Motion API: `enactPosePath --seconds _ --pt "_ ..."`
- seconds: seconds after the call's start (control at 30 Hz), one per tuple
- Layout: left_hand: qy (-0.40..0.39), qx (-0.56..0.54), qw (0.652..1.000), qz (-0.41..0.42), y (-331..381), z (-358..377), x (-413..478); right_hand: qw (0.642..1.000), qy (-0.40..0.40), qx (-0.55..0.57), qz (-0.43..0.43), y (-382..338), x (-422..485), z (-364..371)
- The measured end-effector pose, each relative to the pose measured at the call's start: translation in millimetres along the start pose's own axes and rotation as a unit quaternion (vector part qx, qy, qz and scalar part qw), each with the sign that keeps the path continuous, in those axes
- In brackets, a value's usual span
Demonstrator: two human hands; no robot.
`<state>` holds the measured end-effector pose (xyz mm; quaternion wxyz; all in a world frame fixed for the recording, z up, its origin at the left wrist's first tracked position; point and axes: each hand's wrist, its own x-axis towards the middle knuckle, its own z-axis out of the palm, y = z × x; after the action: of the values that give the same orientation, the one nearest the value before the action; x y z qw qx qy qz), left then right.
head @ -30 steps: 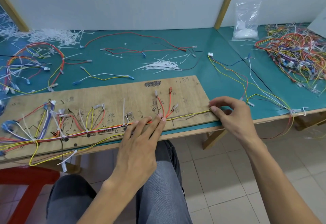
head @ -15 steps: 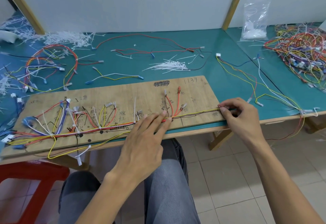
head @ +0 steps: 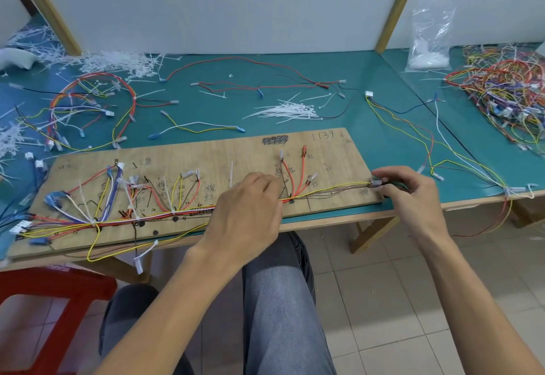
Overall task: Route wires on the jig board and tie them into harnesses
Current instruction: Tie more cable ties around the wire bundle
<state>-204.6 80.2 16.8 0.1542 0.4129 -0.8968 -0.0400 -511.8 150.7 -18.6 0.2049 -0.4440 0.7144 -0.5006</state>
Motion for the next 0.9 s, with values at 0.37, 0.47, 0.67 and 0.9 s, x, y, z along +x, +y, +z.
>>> enactPosePath --seconds 0.37,0.47,0.67,0.9 --pt "-0.115 0.084 0.990 -0.017 -2 -13 34 0.999 0.042 0.012 0.018 -18 8 0" --pt "-0.124 0.095 0.987 -0.021 3 -15 42 0.996 0.082 -0.039 -0.018 -40 30 6" --pt "-0.135 0.110 0.984 -0.041 15 -13 49 0.989 -0.050 -0.136 -0.023 -78 117 62" --pt "-0.130 0.113 0.984 -0.053 19 -10 48 0.952 -0.095 -0.291 0.000 -64 192 112"
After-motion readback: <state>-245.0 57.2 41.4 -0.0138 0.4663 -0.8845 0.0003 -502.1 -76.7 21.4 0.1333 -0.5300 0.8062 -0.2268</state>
